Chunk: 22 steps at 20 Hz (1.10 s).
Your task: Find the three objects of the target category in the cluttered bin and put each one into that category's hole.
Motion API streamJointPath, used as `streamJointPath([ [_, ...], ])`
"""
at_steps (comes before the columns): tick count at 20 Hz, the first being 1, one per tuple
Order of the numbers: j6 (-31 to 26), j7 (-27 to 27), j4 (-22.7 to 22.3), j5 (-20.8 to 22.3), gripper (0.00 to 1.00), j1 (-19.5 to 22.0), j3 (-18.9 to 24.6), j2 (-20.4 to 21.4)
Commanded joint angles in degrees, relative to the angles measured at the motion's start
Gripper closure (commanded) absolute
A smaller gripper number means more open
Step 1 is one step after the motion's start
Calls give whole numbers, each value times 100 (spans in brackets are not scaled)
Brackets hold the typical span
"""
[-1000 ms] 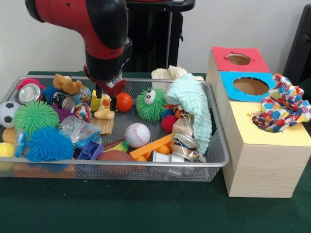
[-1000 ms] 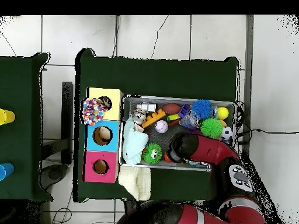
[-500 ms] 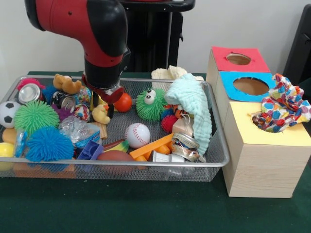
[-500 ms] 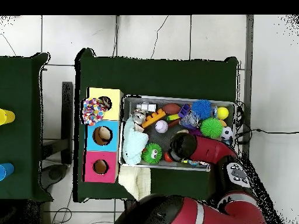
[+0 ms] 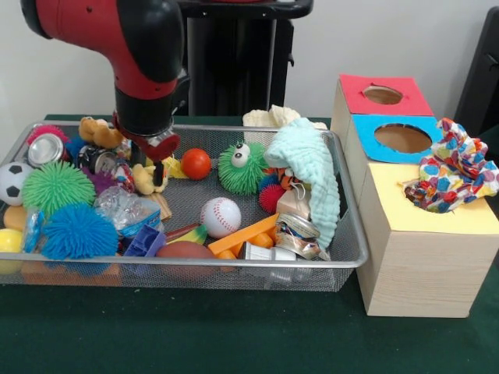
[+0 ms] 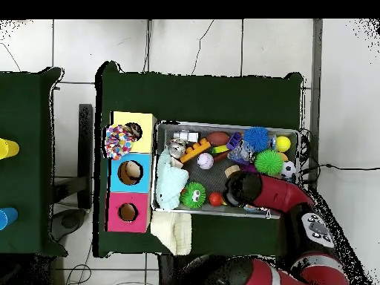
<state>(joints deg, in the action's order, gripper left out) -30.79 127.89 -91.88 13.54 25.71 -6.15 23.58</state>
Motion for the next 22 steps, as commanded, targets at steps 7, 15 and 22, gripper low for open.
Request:
streamJointPath([
  [7, -338, -392, -62, 207, 0, 322, 450, 264],
  [15, 113, -144, -62, 261, 0, 231, 439, -18],
  [22, 408, 7, -103, 164, 0, 249, 574, -331],
])
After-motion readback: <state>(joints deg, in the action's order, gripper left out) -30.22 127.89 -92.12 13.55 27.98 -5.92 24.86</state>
